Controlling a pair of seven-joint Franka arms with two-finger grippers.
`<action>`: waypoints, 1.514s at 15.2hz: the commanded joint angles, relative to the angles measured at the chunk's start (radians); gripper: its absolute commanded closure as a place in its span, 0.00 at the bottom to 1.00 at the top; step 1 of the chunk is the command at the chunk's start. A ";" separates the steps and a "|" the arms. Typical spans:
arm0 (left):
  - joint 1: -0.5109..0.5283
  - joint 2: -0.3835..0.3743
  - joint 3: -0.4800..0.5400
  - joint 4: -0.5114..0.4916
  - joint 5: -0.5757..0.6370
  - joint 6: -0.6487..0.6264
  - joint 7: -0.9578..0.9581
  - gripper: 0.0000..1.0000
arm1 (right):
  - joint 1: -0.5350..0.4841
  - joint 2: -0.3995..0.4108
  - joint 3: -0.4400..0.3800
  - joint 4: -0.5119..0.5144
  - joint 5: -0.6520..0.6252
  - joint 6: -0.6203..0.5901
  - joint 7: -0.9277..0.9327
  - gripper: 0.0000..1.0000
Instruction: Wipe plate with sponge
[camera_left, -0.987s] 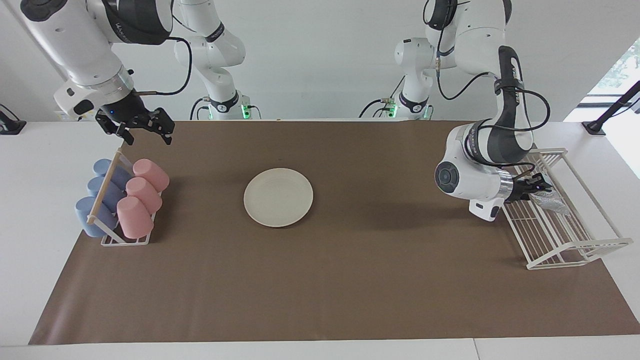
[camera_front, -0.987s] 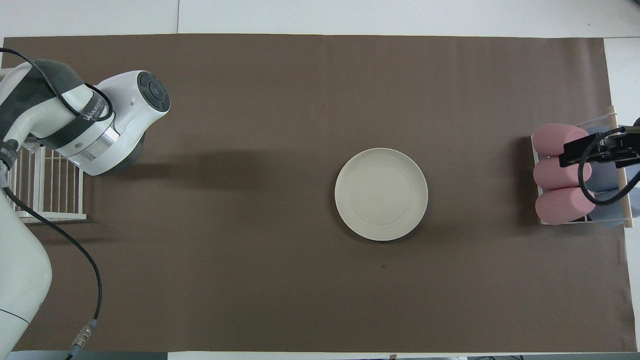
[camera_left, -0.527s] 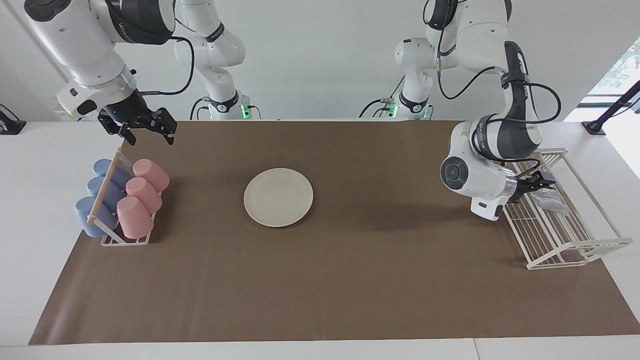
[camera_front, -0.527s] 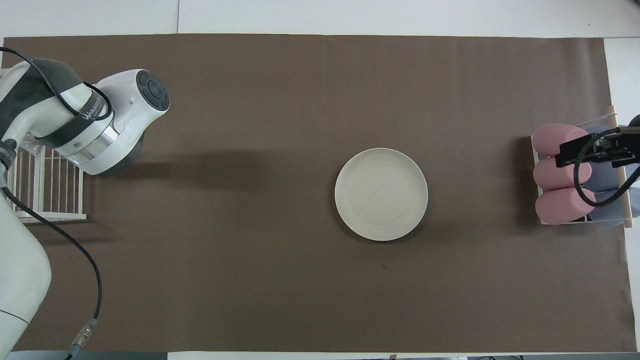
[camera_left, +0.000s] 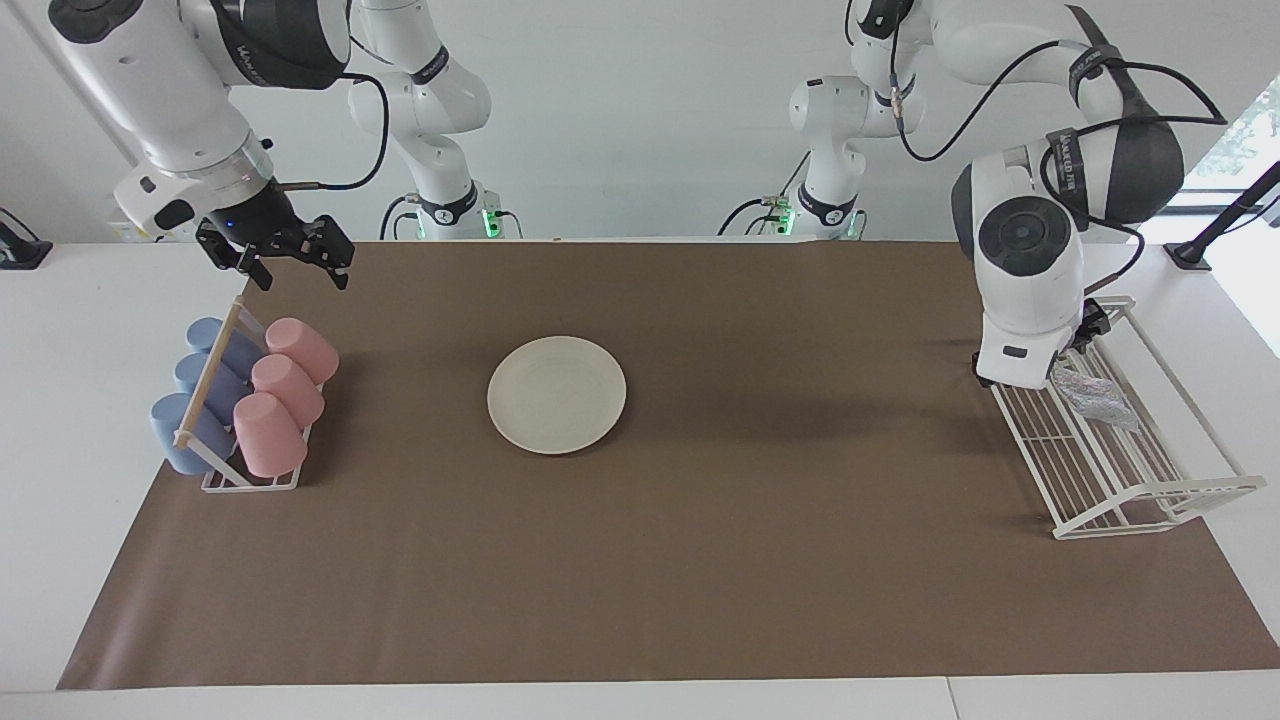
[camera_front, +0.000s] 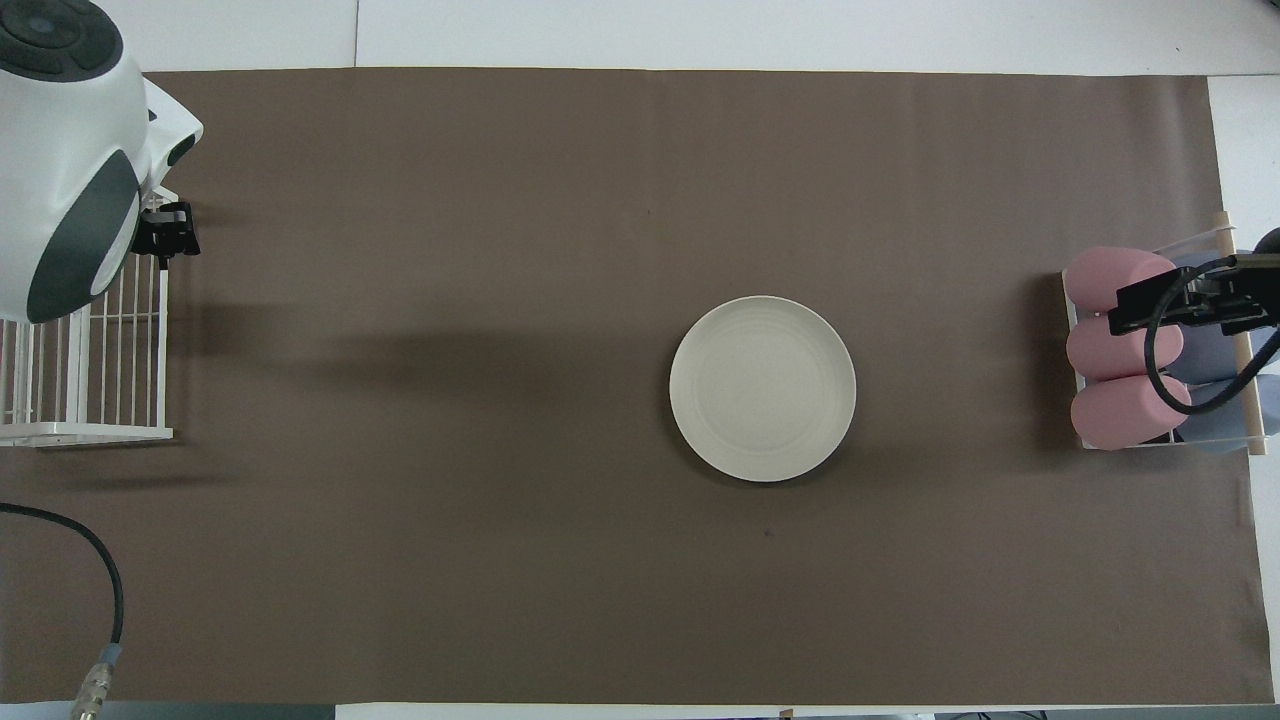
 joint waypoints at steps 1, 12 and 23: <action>0.055 -0.065 0.000 0.013 -0.171 0.013 0.027 0.00 | -0.006 -0.007 0.003 -0.008 -0.004 -0.011 -0.022 0.00; 0.106 -0.260 0.004 -0.028 -0.498 -0.097 0.204 0.00 | -0.007 -0.007 0.003 -0.008 -0.004 -0.010 -0.022 0.00; 0.061 -0.286 0.007 -0.111 -0.562 -0.047 0.196 0.00 | -0.007 -0.007 0.003 -0.008 -0.004 -0.011 -0.022 0.00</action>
